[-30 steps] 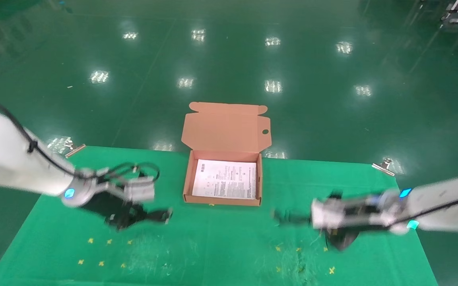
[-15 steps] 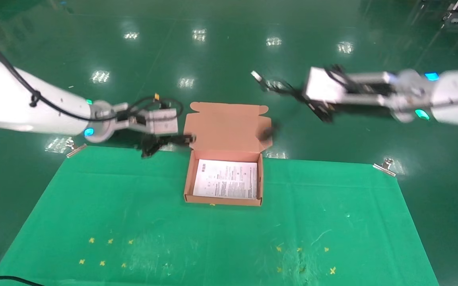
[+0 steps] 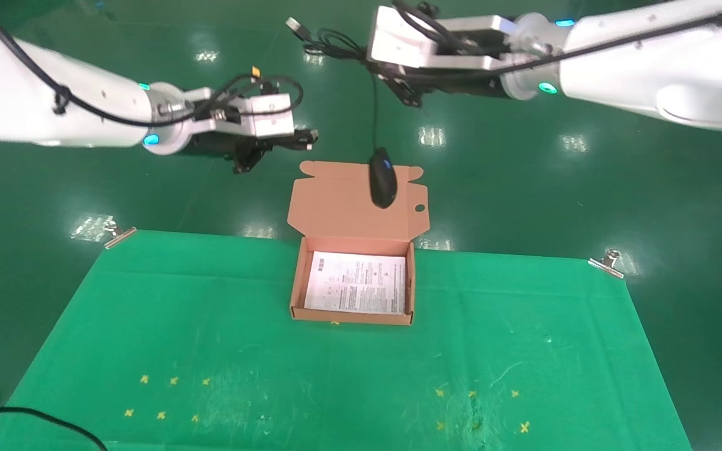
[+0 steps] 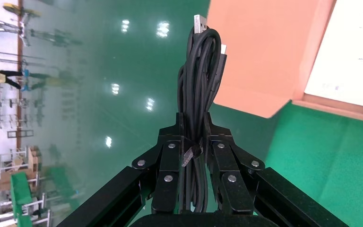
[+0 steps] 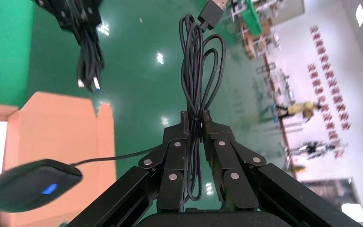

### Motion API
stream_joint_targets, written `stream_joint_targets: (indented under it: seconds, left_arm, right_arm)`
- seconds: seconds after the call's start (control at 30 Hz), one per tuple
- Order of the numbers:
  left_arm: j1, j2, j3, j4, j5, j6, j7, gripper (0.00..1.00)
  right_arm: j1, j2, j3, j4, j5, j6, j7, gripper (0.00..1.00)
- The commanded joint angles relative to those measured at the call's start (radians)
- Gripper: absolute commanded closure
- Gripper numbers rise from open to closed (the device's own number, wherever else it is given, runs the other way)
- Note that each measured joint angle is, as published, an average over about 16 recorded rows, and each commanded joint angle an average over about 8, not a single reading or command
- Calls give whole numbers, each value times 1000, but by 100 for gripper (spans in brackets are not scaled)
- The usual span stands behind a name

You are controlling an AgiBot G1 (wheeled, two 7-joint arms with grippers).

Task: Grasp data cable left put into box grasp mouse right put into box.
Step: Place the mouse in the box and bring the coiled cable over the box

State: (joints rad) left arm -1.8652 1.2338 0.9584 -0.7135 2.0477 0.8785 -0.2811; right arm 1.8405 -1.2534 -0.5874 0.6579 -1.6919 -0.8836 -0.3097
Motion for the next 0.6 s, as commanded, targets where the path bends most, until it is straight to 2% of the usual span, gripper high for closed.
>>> stream_joint_targets:
  seconds: [0.03, 0.23, 0.6]
  left_arm:
    - [-11, 2, -2, 0, 1, -1, 0, 100]
    - [-21, -5, -4, -5, 3, -2, 0, 100]
    - [-1, -41, 22, -37, 58, 37, -55, 100]
  right_arm:
    - [19, -26, 7, -43, 17, 4, -42, 100]
    - [34, -54, 11, -78, 34, 5, -85, 100]
    - [-12, -81, -13, -109, 35, 13, -114, 100]
